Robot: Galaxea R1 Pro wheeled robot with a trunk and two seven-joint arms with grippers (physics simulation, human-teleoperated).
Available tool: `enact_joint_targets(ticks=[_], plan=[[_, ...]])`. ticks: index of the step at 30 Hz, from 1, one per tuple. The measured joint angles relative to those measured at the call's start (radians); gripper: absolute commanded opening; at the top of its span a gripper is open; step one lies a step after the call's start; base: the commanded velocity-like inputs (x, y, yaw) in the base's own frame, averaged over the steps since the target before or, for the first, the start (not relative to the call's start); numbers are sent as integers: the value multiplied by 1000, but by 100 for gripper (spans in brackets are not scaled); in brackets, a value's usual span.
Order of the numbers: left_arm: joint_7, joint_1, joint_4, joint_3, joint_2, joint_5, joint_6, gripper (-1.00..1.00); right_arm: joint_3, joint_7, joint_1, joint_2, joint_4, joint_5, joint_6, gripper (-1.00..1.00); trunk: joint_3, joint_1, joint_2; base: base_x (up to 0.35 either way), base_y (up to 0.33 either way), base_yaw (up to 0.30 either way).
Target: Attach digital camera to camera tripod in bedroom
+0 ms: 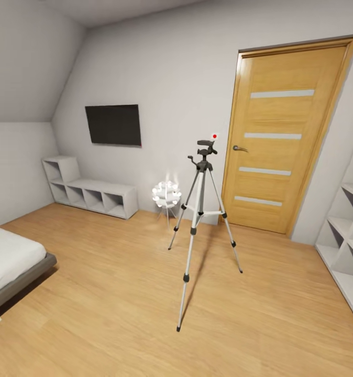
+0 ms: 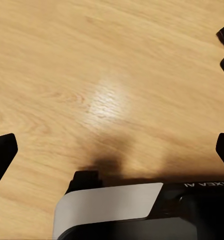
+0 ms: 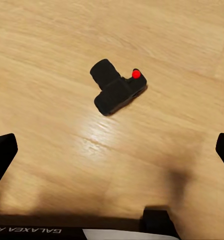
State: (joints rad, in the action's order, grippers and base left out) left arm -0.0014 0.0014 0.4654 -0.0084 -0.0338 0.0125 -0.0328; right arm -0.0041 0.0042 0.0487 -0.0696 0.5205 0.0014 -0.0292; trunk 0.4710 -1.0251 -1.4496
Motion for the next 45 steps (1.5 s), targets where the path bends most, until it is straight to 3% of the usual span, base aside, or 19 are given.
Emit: enact_joint_targets(ticks=[13, 45], plan=[[0, 0, 0, 0, 0, 0, 0, 100, 0, 0, 0, 1, 0, 0, 0, 100, 14, 0, 0, -68, -2, -38], [0, 0, -1, 1, 1, 0, -1, 100, 0, 0, 0, 0, 0, 0, 0, 100, 15, 0, 0, -98, -32, -1]])
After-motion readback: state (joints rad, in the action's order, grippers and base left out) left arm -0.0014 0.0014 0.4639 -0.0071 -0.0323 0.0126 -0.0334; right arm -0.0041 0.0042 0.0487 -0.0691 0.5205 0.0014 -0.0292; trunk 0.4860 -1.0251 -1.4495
